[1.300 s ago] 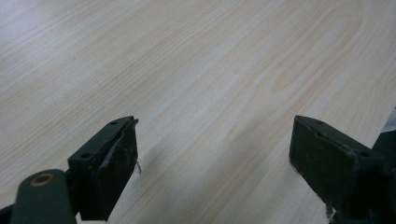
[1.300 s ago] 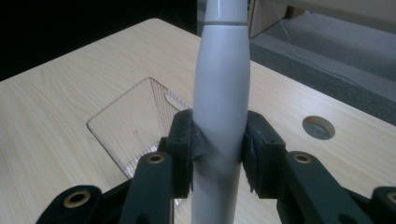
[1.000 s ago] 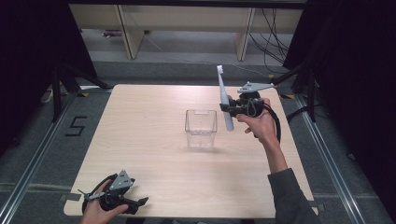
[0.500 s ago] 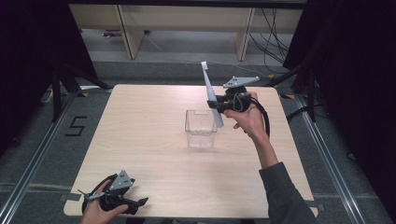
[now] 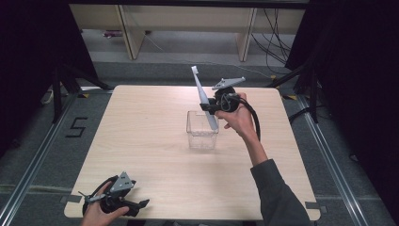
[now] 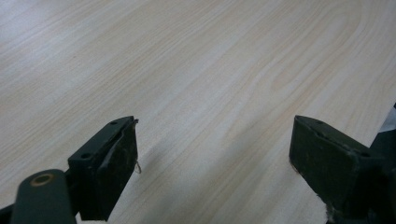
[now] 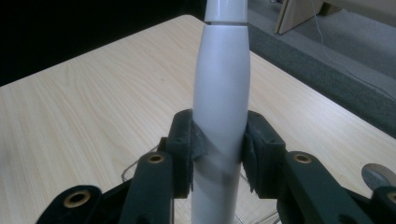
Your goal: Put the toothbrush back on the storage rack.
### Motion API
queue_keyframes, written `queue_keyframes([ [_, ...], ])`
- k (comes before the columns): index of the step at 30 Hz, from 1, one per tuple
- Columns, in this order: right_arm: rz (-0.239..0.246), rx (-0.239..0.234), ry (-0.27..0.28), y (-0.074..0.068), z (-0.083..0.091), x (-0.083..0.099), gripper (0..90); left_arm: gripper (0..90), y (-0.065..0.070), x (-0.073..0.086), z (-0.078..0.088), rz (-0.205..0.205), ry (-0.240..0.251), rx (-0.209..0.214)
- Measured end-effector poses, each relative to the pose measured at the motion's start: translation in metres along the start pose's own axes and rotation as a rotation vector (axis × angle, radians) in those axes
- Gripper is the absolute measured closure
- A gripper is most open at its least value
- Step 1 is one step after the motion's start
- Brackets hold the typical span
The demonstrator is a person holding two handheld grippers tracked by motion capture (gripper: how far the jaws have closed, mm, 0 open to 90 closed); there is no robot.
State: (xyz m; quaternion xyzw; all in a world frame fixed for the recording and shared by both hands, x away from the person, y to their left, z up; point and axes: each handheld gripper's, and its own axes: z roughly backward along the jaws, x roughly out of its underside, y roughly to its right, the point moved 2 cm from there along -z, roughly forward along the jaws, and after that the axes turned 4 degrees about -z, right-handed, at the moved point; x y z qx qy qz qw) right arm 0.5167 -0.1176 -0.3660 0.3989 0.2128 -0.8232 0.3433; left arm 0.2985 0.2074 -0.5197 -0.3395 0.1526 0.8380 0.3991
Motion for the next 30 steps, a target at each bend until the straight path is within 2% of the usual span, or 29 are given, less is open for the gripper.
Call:
queue_keyframes([
  [1,0.003,0.009,0.004,0.000,-0.003,0.001,66.8,15.0,0.000,0.000,0.000,0.000,-0.001,0.000],
  [2,-0.001,0.002,-0.019,0.001,-0.004,0.001,66.8,15.0,0.000,0.000,0.000,-0.001,-0.001,-0.001],
  [3,-0.009,-0.005,-0.013,0.000,-0.008,0.002,66.8,15.0,0.000,0.000,0.000,-0.001,-0.003,-0.001],
  [4,0.014,0.006,-0.022,0.002,-0.010,0.002,66.8,15.0,0.000,0.000,0.000,0.000,-0.001,0.000],
  [5,-0.002,0.006,-0.027,0.000,-0.013,0.003,66.7,15.0,0.000,0.000,0.000,0.000,-0.001,0.000],
  [8,0.012,0.008,-0.045,-0.001,-0.021,0.004,66.8,15.0,0.000,0.001,0.001,-0.005,-0.001,-0.002],
  [9,-0.005,0.006,-0.043,-0.002,-0.024,0.005,66.7,15.0,0.000,0.001,0.001,-0.001,0.003,-0.001],
  [10,-0.010,-0.002,-0.068,-0.003,-0.024,0.005,66.7,15.0,0.000,0.001,0.001,0.001,0.005,-0.002],
  [12,0.028,0.013,-0.051,-0.001,-0.031,0.006,66.8,15.0,0.001,0.001,0.001,0.007,0.006,-0.004],
  [14,0.018,0.010,-0.087,-0.003,-0.033,0.008,66.7,15.0,0.000,0.001,0.002,0.006,0.006,-0.004],
  [15,0.028,0.013,-0.087,-0.003,-0.035,0.009,66.8,15.0,0.000,0.001,0.002,0.005,0.005,-0.004],
  [18,0.008,0.012,-0.103,-0.004,-0.040,0.013,66.7,15.0,0.001,0.001,0.001,0.007,0.005,-0.004],
  [20,0.039,0.012,-0.126,-0.002,-0.043,0.016,66.8,15.0,0.001,0.001,0.001,0.009,0.006,0.003],
  [22,0.033,0.015,-0.142,-0.003,-0.047,0.018,66.8,15.0,0.000,0.001,0.002,0.005,0.005,-0.004],
  [23,0.049,0.016,-0.143,-0.002,-0.049,0.019,66.7,15.0,0.000,0.001,0.002,-0.003,0.001,-0.005],
  [24,0.039,0.020,-0.150,-0.004,-0.051,0.019,66.7,15.0,0.000,0.001,0.002,-0.001,0.003,-0.006],
  [26,0.060,0.016,-0.157,-0.004,-0.054,0.019,66.7,15.0,0.000,0.001,0.002,0.002,0.005,-0.004],
  [28,0.056,0.025,-0.170,-0.006,-0.056,0.020,66.7,15.0,0.000,0.001,0.002,0.001,0.004,-0.003],
  [29,0.090,0.024,-0.162,-0.005,-0.059,0.021,66.7,15.0,0.000,0.001,0.002,0.002,0.005,-0.003],
  [30,0.076,0.020,-0.183,-0.006,-0.059,0.022,66.7,15.0,0.000,0.001,0.002,0.000,0.004,-0.004],
])
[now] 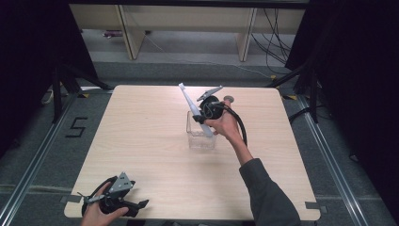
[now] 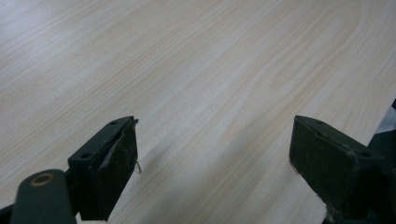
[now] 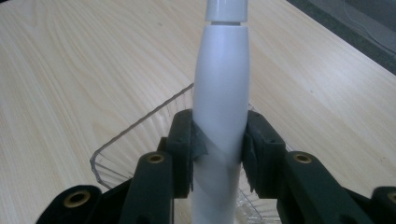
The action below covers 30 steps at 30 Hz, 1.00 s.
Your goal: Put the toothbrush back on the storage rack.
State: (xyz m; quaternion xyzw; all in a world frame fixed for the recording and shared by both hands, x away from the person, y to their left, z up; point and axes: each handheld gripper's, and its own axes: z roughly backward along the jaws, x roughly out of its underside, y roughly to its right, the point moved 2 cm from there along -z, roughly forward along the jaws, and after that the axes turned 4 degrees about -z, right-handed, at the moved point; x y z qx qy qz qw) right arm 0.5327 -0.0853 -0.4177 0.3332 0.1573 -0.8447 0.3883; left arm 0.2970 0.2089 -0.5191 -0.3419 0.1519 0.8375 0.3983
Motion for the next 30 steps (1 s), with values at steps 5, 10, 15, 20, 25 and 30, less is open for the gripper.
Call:
queue_keyframes([
  [5,-0.011,0.010,-0.036,-0.001,-0.004,0.002,66.7,15.0,0.000,0.000,0.000,0.001,0.003,0.000],
  [10,-0.009,0.024,-0.057,-0.001,-0.009,0.005,66.7,15.0,0.000,0.000,0.000,-0.001,-0.003,0.000],
  [15,0.008,0.025,-0.071,0.000,-0.015,0.009,66.7,15.0,0.000,0.000,0.000,0.001,0.000,0.001],
  [20,0.003,0.032,-0.098,-0.004,-0.020,0.010,66.6,15.0,0.000,0.000,0.000,0.002,0.001,0.001],
  [25,0.016,0.039,-0.123,-0.006,-0.024,0.011,66.6,15.0,0.000,0.000,0.000,0.002,0.000,0.002],
  [30,-0.001,0.035,-0.140,-0.007,-0.026,0.011,66.5,15.0,0.000,0.000,0.000,0.002,-0.001,0.000],
])
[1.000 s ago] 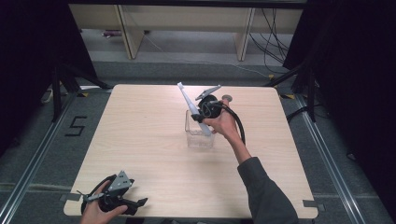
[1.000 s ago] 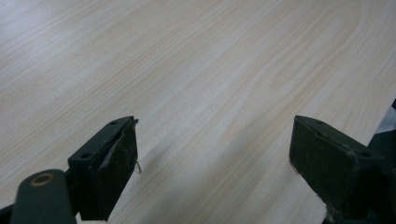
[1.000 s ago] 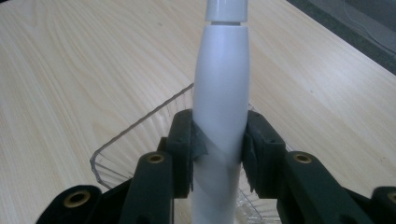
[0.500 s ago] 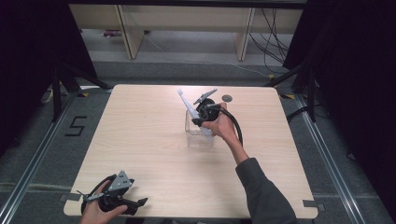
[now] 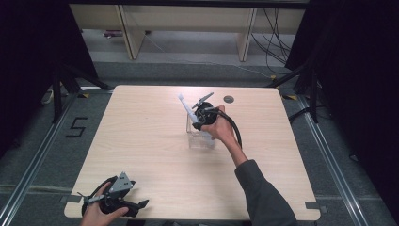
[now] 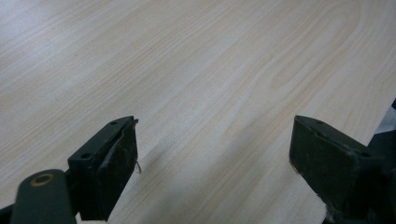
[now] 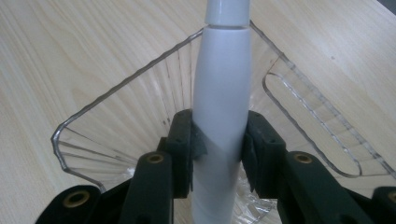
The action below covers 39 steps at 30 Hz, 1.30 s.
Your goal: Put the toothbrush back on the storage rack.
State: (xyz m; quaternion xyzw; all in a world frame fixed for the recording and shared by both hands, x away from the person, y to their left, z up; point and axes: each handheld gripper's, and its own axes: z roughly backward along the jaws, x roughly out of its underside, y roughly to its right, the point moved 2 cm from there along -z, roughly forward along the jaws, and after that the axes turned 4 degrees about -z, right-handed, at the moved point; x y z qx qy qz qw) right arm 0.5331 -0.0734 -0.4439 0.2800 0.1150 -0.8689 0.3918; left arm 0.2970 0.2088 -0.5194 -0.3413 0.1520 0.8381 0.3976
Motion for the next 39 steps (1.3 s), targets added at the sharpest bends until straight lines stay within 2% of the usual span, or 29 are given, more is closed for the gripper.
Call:
queue_keyframes([
  [1,-0.027,-0.002,-0.015,-0.002,0.000,0.001,66.4,15.0,0.000,0.000,0.000,-0.001,0.001,0.001],
  [2,-0.027,-0.001,-0.015,-0.002,0.000,0.001,66.4,15.0,0.000,0.000,0.000,0.001,0.003,0.002],
  [4,-0.063,-0.006,-0.037,-0.005,0.002,0.001,66.3,15.0,0.000,0.000,0.000,0.000,0.001,0.002],
  [8,-0.052,-0.007,-0.030,-0.004,0.002,0.002,64.5,15.0,0.000,0.000,0.000,0.000,0.001,0.002],
  [9,-0.041,-0.009,-0.019,-0.004,0.003,0.001,63.3,15.0,0.000,0.000,0.000,-0.001,-0.002,0.002],
  [10,0.007,0.012,0.025,0.001,0.003,0.000,62.7,15.0,0.001,0.000,-0.001,0.004,0.001,0.004],
  [11,-0.010,0.007,0.029,-0.001,0.005,-0.001,62.4,15.0,0.001,0.000,-0.001,0.005,0.000,0.005],
  [17,0.039,0.051,0.062,0.001,0.020,0.000,56.5,15.0,0.000,0.000,-0.001,0.001,-0.002,0.005],
  [19,0.010,0.039,0.091,-0.003,0.026,0.001,55.3,15.0,0.000,0.000,-0.001,0.000,-0.005,0.005],
  [20,0.038,0.040,0.104,-0.002,0.029,0.002,54.3,15.0,0.000,0.000,-0.001,-0.003,-0.006,0.005],
  [21,-0.011,0.021,0.106,-0.006,0.032,0.002,53.5,15.0,0.000,0.000,-0.001,-0.004,-0.009,0.004],
  [22,-0.006,0.018,0.133,-0.006,0.033,0.003,52.9,15.0,0.000,0.000,-0.001,-0.006,-0.007,0.004],
  [23,0.006,0.016,0.130,-0.005,0.036,0.003,52.2,15.0,0.000,0.000,-0.001,-0.006,-0.008,0.004],
  [24,-0.031,0.008,0.127,-0.007,0.038,0.004,51.2,15.0,0.000,0.000,-0.001,-0.005,-0.007,0.003],
  [27,-0.024,0.014,0.148,-0.005,0.041,0.006,49.9,15.0,0.000,0.000,-0.001,-0.003,-0.007,0.003],
  [28,-0.029,0.001,0.162,-0.004,0.044,0.008,48.0,15.0,0.000,0.001,-0.002,-0.001,0.001,0.004],
  [29,-0.003,0.003,0.184,-0.002,0.044,0.008,47.3,15.0,0.000,0.000,-0.001,-0.002,-0.003,0.003],
  [31,-0.008,-0.001,0.172,-0.002,0.047,0.009,46.1,15.0,0.000,0.000,-0.001,0.001,-0.003,0.003],
  [32,-0.009,0.008,0.195,0.000,0.048,0.011,43.8,15.0,0.000,0.000,-0.001,-0.003,-0.007,0.003],
  [33,-0.010,0.004,0.193,0.001,0.051,0.012,43.4,15.0,0.000,0.000,-0.001,-0.002,-0.007,0.002],
  [34,-0.011,0.007,0.221,0.001,0.051,0.012,42.9,15.0,0.000,0.000,-0.001,-0.002,-0.006,0.003],
  [37,-0.041,0.004,0.207,0.001,0.058,0.016,40.1,15.0,0.000,0.000,-0.001,-0.004,-0.006,0.004],
  [39,-0.047,0.016,0.232,0.001,0.059,0.018,38.0,15.0,0.000,0.000,-0.001,-0.001,-0.005,0.004],
])
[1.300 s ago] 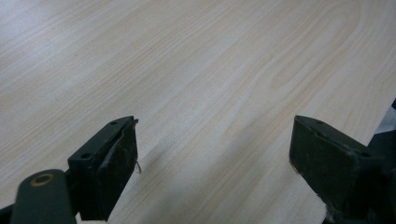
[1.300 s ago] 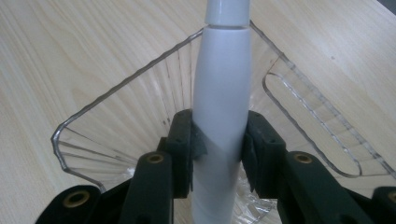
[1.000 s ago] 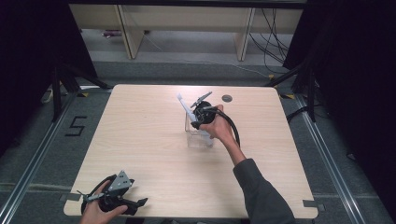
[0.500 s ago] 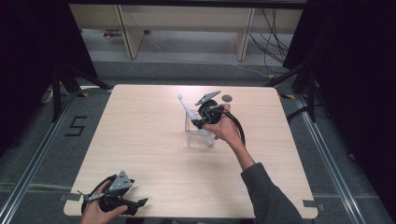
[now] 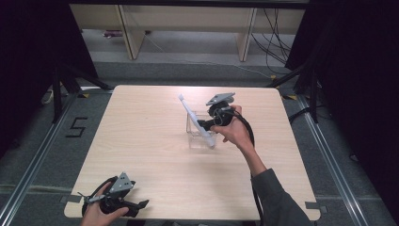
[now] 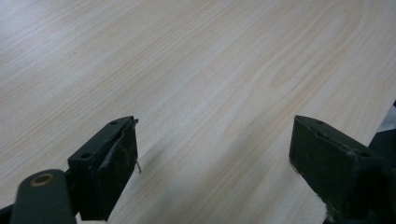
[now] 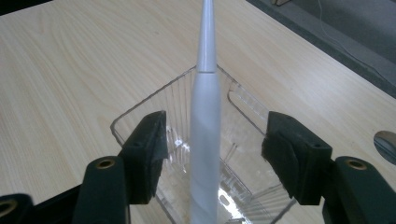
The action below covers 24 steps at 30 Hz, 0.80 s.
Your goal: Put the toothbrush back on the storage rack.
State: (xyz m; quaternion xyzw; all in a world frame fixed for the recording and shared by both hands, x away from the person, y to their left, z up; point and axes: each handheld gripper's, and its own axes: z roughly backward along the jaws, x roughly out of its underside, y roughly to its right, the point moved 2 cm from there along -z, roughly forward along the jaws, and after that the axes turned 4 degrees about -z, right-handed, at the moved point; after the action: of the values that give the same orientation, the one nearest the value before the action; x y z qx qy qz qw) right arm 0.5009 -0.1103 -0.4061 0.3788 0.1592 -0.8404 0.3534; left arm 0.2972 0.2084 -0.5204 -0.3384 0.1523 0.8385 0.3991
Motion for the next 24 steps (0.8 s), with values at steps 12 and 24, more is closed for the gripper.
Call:
queue_keyframes([
  [12,-0.057,0.000,0.034,0.001,0.019,0.009,34.9,15.0,0.000,0.000,-0.001,-0.001,0.005,0.000],
  [24,-0.027,-0.010,0.085,0.003,0.029,0.015,34.0,15.0,0.000,0.000,0.001,-0.006,-0.001,-0.001],
])
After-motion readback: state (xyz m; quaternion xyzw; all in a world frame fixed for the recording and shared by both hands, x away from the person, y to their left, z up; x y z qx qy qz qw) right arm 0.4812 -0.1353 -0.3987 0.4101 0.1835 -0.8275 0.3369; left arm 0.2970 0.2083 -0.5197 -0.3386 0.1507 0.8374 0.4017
